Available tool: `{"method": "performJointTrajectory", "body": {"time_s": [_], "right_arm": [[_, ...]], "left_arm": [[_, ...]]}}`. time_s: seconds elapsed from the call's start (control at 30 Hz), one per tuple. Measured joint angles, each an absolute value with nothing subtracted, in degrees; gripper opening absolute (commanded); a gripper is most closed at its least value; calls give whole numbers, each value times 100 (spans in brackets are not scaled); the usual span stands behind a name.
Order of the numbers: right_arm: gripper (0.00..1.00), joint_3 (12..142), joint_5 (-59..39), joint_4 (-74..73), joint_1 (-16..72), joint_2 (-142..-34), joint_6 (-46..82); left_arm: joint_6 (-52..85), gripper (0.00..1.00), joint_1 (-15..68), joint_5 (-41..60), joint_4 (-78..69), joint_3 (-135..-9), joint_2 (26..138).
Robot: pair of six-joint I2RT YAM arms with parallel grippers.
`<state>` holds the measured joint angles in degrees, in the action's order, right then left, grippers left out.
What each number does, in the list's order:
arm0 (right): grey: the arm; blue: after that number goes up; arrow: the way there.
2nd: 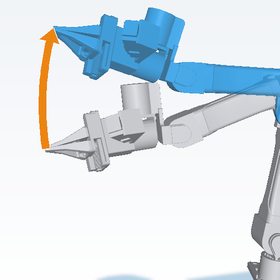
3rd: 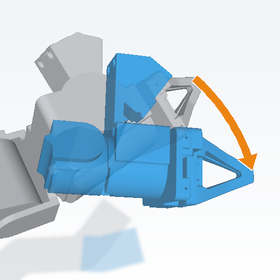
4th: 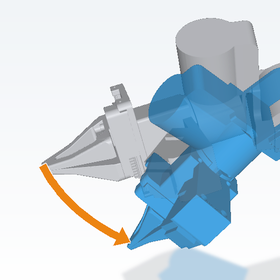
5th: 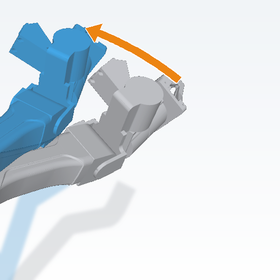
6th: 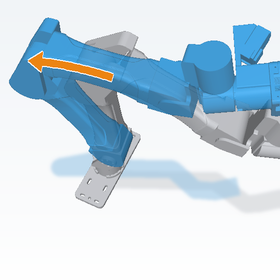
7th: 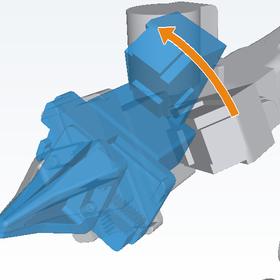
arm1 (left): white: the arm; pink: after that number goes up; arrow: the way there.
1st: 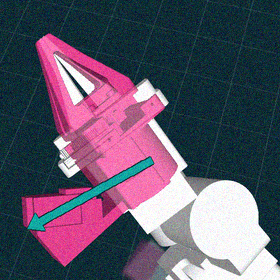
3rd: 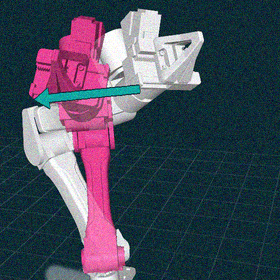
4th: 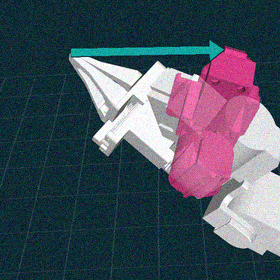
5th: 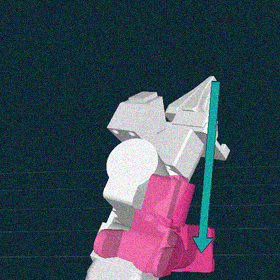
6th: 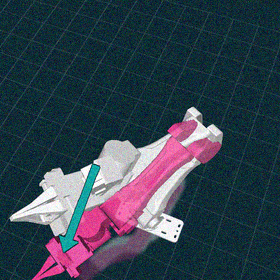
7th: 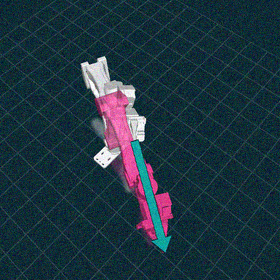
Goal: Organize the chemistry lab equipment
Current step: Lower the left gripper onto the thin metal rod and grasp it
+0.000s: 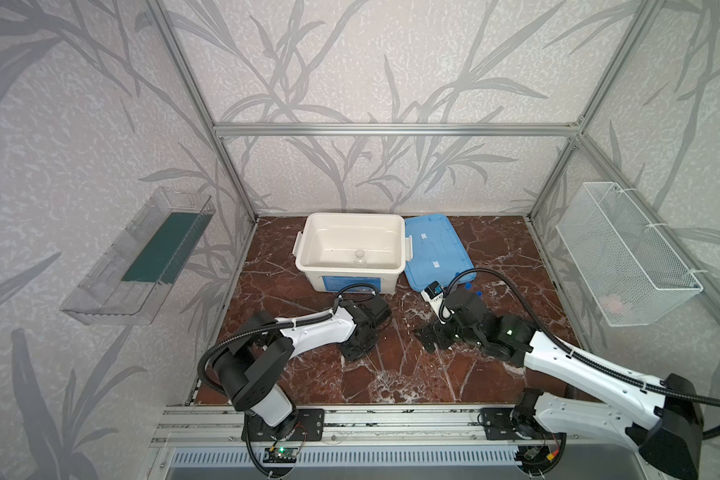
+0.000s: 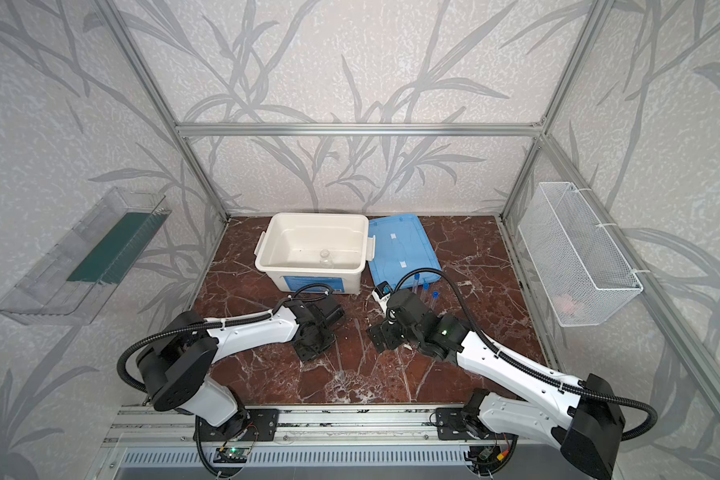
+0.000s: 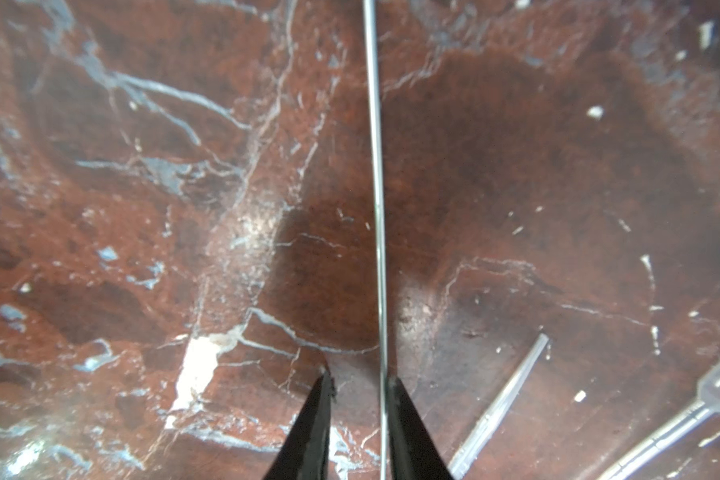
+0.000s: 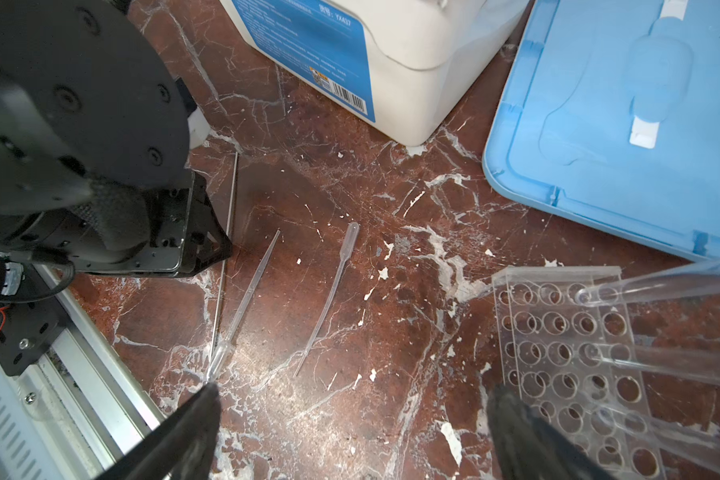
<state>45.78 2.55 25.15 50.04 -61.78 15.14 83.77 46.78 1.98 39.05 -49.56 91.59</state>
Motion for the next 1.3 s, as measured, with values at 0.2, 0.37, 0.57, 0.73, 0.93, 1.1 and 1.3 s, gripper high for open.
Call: {"method": "performJointTrajectory", "body": {"time_s": [0.2, 0.37, 0.57, 0.73, 0.93, 1.1, 1.3], "right_arm": [[98, 4574, 322, 2510, 5004, -6121, 1498], [98, 4574, 364, 2512, 5004, -6106, 1496], [98, 4571, 362, 2508, 5004, -6108, 1498], [98, 4571, 360, 2484, 5004, -6119, 1498], [97, 4571, 360, 2469, 5004, -6152, 1498], [97, 4571, 360, 2469, 5004, -6152, 1498], [97, 4571, 362, 2467, 5004, -6180, 1498]], "left_arm": [[8383, 12, 4674, 215, 4121, -5094, 9301], [8291, 2, 4650, 211, 4228, -5129, 9319], [8007, 2, 4565, 134, 4263, -5140, 9314], [7695, 1, 4436, 165, 4265, -5140, 9314], [7137, 2, 4025, -34, 4261, -5140, 9314], [6678, 13, 3957, -375, 4283, -5207, 9404], [6578, 36, 3997, -622, 4313, -5168, 9378]]}}
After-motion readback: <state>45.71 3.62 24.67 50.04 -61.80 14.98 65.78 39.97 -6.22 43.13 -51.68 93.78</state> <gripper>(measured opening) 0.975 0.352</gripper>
